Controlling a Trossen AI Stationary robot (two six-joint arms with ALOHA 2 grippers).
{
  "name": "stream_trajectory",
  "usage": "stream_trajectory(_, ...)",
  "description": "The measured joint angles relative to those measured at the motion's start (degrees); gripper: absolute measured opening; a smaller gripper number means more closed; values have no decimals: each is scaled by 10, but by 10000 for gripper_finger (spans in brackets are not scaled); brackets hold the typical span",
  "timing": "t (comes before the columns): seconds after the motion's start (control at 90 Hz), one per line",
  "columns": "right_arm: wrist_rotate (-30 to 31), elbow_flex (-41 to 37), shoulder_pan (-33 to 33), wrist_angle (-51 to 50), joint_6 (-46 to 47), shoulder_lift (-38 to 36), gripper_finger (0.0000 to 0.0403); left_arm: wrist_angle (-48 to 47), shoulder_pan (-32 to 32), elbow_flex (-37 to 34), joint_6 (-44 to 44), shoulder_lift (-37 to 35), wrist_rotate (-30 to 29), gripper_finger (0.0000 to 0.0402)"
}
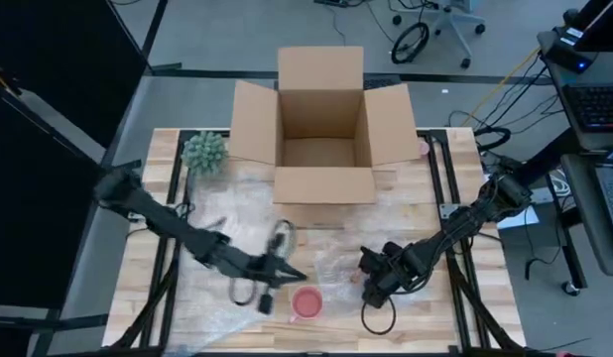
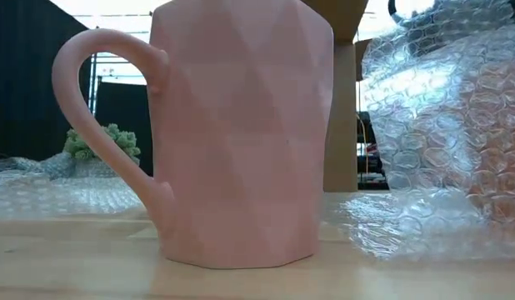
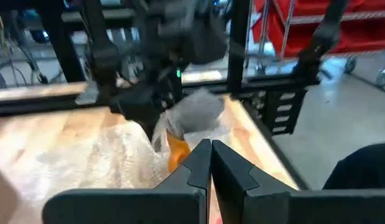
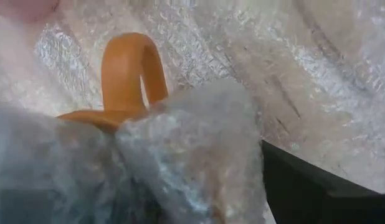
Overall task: Wrap mug
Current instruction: Wrap the yellow mug with bubble wrap
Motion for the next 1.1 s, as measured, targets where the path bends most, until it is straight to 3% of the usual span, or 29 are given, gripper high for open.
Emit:
stream_trajectory(0.222, 6, 0, 1, 0, -6, 0, 210, 23, 29, 134, 28, 153, 121, 0)
stream_trajectory(0.489, 4, 0, 1, 0, -26, 0, 210, 22, 38, 262, 44, 259, 139, 0)
stream_trajectory(0.789, 4, 0, 1, 1, -58, 0, 210, 24, 56, 290, -4, 325, 139, 0)
stream_trajectory(1.1, -28, 8, 1, 15, -111, 0, 210, 28, 70, 290, -138, 330, 101, 0)
